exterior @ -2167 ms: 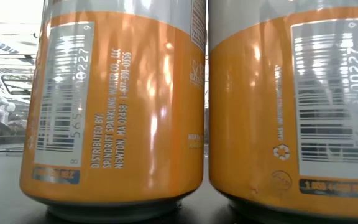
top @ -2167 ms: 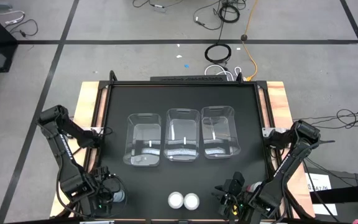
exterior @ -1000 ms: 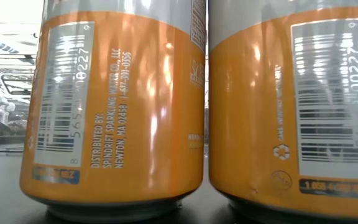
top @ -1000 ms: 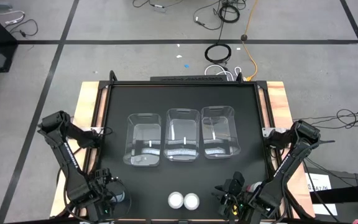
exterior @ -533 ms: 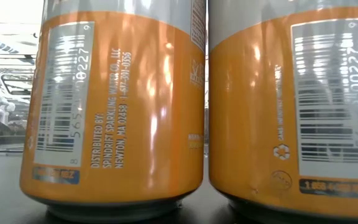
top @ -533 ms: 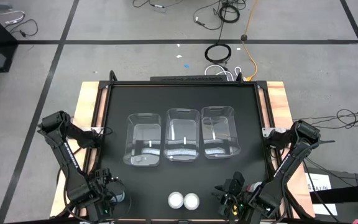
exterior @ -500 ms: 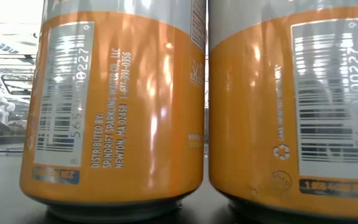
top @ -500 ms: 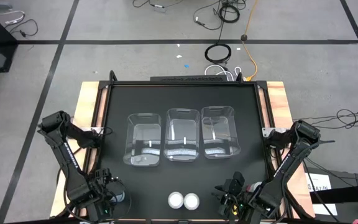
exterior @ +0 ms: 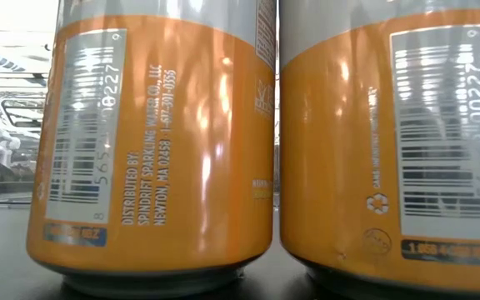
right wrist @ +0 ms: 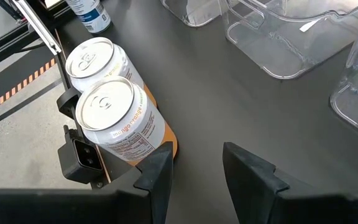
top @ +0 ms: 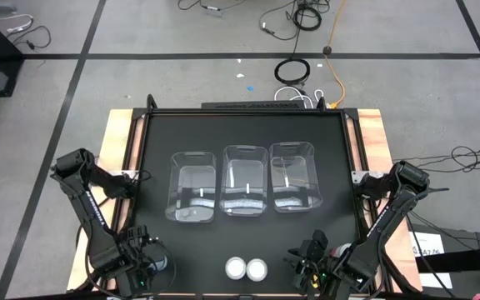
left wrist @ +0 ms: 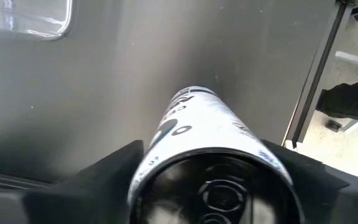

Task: Sort soda cans
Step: Put the right white soda can into the left transparent bin

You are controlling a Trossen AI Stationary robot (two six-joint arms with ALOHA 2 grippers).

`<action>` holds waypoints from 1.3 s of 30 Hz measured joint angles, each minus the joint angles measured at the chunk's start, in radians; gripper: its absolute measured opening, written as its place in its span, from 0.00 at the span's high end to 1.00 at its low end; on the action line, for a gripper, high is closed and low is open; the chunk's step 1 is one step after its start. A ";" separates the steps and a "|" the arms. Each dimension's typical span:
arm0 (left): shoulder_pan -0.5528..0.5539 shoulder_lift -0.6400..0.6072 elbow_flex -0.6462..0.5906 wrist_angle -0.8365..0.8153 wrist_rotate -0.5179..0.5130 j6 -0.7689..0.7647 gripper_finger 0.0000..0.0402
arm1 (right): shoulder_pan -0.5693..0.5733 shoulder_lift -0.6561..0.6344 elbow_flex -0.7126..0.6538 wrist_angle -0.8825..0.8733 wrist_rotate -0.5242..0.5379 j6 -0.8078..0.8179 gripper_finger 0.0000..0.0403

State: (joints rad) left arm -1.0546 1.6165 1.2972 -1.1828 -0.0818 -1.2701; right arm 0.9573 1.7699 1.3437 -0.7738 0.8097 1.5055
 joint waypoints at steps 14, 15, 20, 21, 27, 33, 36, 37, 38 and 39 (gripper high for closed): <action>0.000 0.000 0.000 -0.004 0.000 -0.004 0.29 | 0.000 0.000 0.000 0.000 0.000 0.000 0.67; 0.000 -0.001 0.000 -0.004 0.000 -0.004 0.29 | 0.000 0.000 0.000 0.000 0.000 0.000 0.67; 0.004 -0.017 0.000 -0.011 0.000 -0.005 0.29 | 0.000 0.000 0.000 0.000 0.000 0.000 0.67; 0.007 -0.025 0.000 -0.010 0.000 -0.005 0.29 | 0.000 0.000 0.000 0.000 0.000 0.000 0.67; 0.031 -0.081 0.000 -0.010 0.000 -0.005 0.28 | 0.000 0.000 0.000 0.000 0.000 -0.002 0.67; 0.061 -0.155 0.000 -0.010 0.000 0.003 0.28 | 0.000 0.000 0.000 0.000 0.000 -0.003 0.67; 0.080 -0.201 0.000 -0.011 0.000 0.025 0.28 | 0.000 0.000 0.000 -0.001 0.000 -0.006 0.67; 0.089 -0.217 0.000 -0.012 0.000 0.030 0.28 | 0.000 0.000 0.000 -0.001 0.000 -0.006 0.67; 0.098 -0.236 0.000 -0.013 0.000 0.035 0.28 | 0.000 0.000 0.000 -0.001 0.000 -0.007 0.67; 0.107 -0.255 0.000 -0.013 0.000 0.043 0.28 | 0.000 0.000 0.000 -0.001 0.000 -0.007 0.67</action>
State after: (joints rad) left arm -0.9473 1.3617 1.2976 -1.1962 -0.0818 -1.2270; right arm 0.9572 1.7699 1.3437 -0.7748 0.8101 1.4986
